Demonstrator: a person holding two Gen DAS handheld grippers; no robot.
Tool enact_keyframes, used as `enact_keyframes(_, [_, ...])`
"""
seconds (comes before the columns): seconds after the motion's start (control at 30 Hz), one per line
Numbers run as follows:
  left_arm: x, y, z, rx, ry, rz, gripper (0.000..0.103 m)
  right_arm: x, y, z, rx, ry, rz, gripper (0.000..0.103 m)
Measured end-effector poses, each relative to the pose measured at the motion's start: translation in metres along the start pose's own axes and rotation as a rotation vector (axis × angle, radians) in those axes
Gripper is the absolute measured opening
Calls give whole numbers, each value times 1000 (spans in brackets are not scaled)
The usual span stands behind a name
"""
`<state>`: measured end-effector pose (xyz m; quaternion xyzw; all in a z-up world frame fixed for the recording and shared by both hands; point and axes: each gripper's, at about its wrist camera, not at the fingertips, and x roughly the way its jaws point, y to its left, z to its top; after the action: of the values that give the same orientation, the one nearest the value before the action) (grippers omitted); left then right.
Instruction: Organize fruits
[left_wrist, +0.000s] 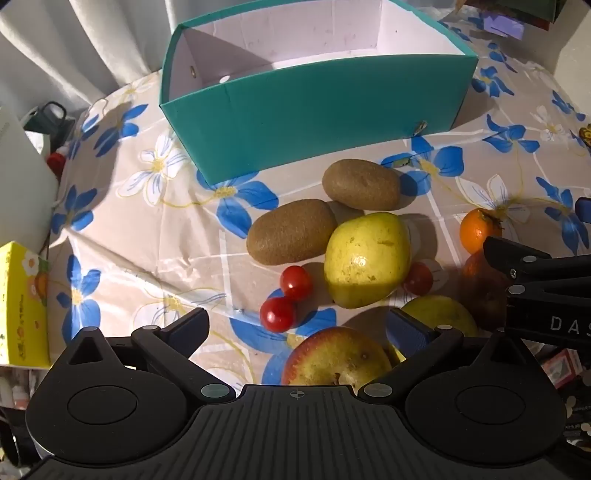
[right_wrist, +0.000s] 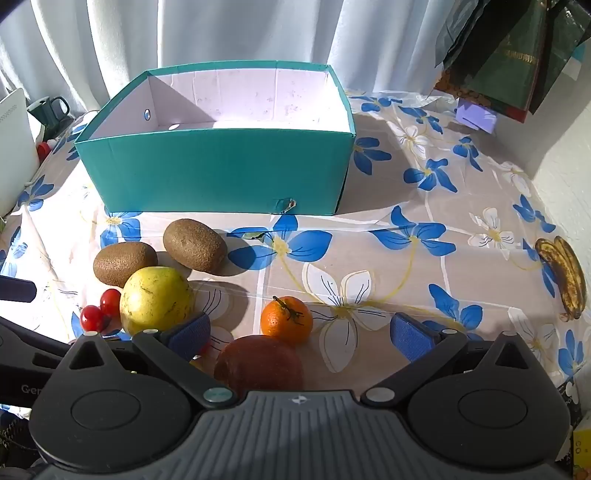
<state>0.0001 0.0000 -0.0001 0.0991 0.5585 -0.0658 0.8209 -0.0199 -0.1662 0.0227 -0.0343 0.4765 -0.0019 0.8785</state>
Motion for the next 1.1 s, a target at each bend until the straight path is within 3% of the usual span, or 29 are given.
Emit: enact_keyframes(1.1, [5,5,-1,-19,17,15,103,3,-2,1,4,3,0,103])
